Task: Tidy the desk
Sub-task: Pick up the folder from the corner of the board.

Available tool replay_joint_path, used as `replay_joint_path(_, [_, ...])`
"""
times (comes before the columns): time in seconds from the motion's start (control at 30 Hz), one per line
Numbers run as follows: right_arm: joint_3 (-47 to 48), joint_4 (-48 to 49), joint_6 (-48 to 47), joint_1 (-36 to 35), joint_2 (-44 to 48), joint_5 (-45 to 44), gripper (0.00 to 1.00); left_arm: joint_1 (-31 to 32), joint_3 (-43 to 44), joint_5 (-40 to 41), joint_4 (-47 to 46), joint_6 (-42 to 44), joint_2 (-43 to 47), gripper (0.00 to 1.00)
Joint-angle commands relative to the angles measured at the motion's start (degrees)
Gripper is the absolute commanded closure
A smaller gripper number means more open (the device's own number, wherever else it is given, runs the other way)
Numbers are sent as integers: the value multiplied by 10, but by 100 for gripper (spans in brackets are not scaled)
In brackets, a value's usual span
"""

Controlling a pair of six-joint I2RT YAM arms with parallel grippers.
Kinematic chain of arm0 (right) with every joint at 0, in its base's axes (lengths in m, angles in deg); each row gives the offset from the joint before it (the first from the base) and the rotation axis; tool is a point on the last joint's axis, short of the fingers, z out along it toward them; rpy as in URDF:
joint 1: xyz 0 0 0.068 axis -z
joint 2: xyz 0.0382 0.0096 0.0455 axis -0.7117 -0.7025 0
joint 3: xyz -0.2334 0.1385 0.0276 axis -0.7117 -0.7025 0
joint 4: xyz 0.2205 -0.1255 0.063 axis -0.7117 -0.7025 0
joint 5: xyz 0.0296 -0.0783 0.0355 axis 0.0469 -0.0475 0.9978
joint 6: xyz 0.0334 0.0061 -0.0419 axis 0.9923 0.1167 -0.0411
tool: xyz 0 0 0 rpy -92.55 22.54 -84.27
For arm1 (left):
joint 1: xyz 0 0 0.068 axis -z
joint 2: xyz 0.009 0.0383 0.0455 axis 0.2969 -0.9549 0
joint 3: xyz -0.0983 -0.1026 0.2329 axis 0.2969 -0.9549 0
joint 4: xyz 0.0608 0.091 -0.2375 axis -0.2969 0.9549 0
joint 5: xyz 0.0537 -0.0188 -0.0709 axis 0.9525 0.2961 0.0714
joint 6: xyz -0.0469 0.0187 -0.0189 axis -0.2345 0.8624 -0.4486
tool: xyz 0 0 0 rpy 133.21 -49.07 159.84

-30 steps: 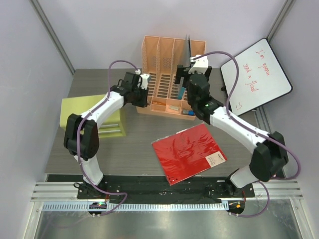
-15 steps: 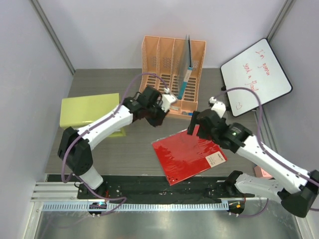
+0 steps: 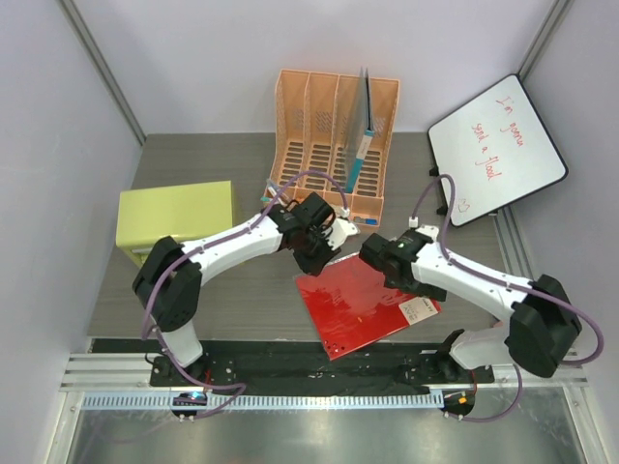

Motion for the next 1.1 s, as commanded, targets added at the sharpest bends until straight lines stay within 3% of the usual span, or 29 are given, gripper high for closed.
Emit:
replay_joint_path(0.0, [-25,-59,99,3,-34,-68,0,7,1,-12,-23,9,-7,79])
replay_joint_path(0.27, [11,-132,251,52,-127,-128,0,-49,7,-40,-8,9,-1,80])
replay_joint_path(0.57, [6,-123,253,153,-220,-132,0,-139,7,-84,27,-2,33,80])
replay_joint_path(0.83, [-19,-63,219,149,-233,-92,0,-169,2,-106,62,-1,66,80])
replay_joint_path(1.07, [-7,-7,178,69,-237,-20,1,-174,19,-91,87,11,87,79])
